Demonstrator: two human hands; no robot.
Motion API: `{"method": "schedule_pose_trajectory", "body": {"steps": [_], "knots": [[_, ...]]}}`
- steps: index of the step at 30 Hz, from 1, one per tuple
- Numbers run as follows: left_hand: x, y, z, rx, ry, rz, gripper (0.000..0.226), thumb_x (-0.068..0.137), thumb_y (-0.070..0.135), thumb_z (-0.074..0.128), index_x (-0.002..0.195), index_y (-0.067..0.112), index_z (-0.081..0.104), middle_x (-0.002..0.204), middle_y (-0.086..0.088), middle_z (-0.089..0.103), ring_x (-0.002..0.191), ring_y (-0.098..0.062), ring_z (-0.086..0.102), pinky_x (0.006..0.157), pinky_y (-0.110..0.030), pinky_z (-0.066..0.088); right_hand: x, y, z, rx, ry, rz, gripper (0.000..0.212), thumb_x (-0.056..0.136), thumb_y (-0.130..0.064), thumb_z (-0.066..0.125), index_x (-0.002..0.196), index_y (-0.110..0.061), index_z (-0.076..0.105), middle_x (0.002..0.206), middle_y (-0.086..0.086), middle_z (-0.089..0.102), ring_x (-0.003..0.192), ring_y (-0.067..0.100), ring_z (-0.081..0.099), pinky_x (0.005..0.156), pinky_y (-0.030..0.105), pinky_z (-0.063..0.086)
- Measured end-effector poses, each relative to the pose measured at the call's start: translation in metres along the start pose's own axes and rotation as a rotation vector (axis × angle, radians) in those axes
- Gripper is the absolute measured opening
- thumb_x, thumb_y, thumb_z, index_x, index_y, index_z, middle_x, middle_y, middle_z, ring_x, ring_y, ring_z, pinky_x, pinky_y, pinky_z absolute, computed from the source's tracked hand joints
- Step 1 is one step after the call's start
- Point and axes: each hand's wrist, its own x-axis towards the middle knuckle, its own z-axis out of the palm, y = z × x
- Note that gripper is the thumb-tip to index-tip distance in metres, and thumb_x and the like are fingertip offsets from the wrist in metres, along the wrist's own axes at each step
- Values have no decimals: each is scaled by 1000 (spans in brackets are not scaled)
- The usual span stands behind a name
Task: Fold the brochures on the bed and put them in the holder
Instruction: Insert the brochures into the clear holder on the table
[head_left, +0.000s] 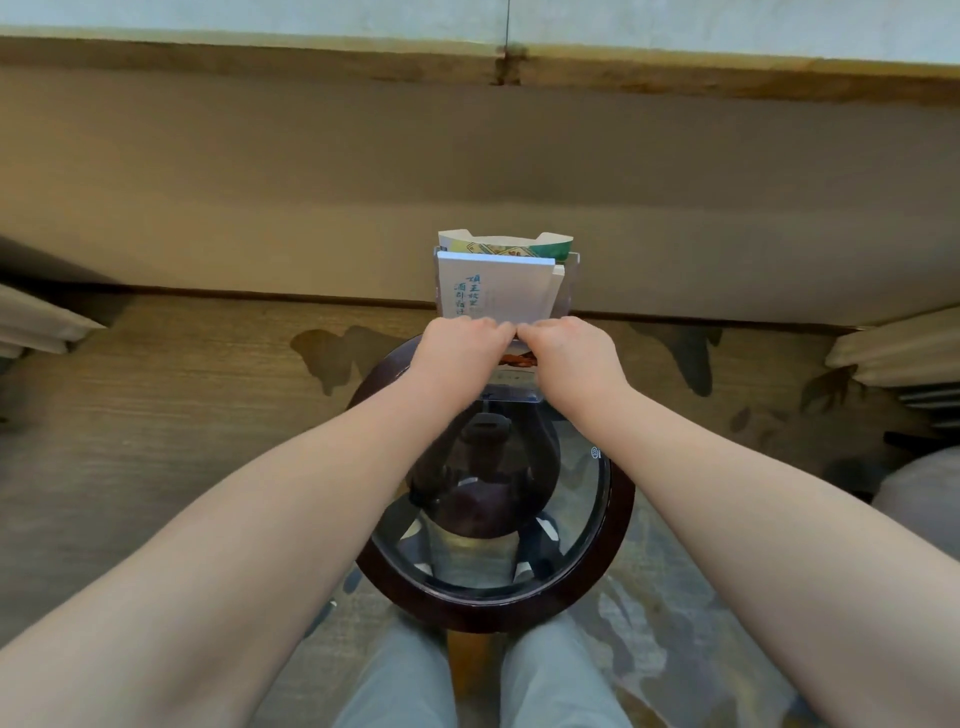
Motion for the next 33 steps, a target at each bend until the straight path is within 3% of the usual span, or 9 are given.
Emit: {"method": "schedule_pose_trajectory", "body": {"steps": [4, 7, 9, 11, 14, 16, 21, 28, 33], "knots": [[-1, 0, 22, -48, 49, -35, 45, 88, 14, 75, 126, 19, 50, 117, -6, 66, 100, -28, 66, 65, -37, 46, 0, 1, 12, 47, 3, -5, 41, 93, -16, 72, 133, -19, 63, 129, 3, 69, 118, 25, 63, 97, 41, 56], [-1, -1, 31, -63, 94, -58, 50, 83, 13, 79, 125, 18, 52, 117, -5, 66, 102, -26, 65, 70, -34, 48, 4, 2, 22, 75, 49, -2, 37, 93, -10, 69, 129, -16, 64, 124, 4, 69, 110, 25, 61, 88, 39, 55], [-3, 0, 37, -40, 136, -63, 68, 83, 20, 81, 141, 16, 46, 130, -6, 62, 117, -25, 61, 90, -37, 52, 3, 1, 28, 79, 81, 7, 46, 92, -8, 70, 137, -13, 60, 127, 7, 66, 112, 26, 59, 90, 38, 54], [-8, 5, 41, -11, 161, -84, 90, 86, 29, 76, 159, 12, 26, 154, -10, 46, 139, -26, 47, 113, -41, 42, -4, -1, 36, 41, 127, 1, 59, 92, -10, 68, 148, -9, 50, 140, 11, 60, 126, 28, 54, 110, 42, 46], [-15, 15, 44, 22, 165, -159, 96, 94, 36, 63, 164, 13, 1, 172, -7, 8, 158, -25, 15, 126, -45, 23, -18, -6, 49, -25, 131, 19, 80, 97, -17, 58, 164, -9, 15, 169, 14, 22, 157, 33, 19, 129, 50, 15], [-17, 23, 45, -29, 152, -230, 96, 96, 39, 61, 164, 15, -3, 173, -5, 4, 159, -23, 8, 128, -45, 19, -23, -7, 58, -34, 129, 24, 82, 101, -21, 52, 165, -10, 1, 173, 13, 2, 160, 31, 0, 130, 51, 4], [-13, 32, 44, -93, 192, -293, 86, 100, 44, 50, 165, 16, 1, 173, -4, 8, 159, -23, 8, 128, -44, 15, -21, -6, 59, 44, 174, 19, 70, 103, -26, 54, 162, -6, 23, 170, 16, 21, 158, 31, 18, 129, 51, 13], [-21, 20, 44, -216, 218, -219, 88, 95, 21, 56, 164, 13, 3, 173, -5, 4, 160, -23, 3, 129, -42, 16, -8, 6, 60, -40, 115, -18, 88, 97, -20, 60, 165, -11, 4, 174, 11, -2, 160, 27, -4, 129, 47, -3], [-34, 19, 51, -444, 262, -510, 99, 95, 23, 65, 163, 10, -4, 172, -10, -8, 159, -24, 9, 127, -42, 24, -13, 14, 63, 12, 190, 52, 94, 95, -15, 61, 165, -11, -2, 173, 13, -7, 160, 29, -9, 127, 44, -3]]}}
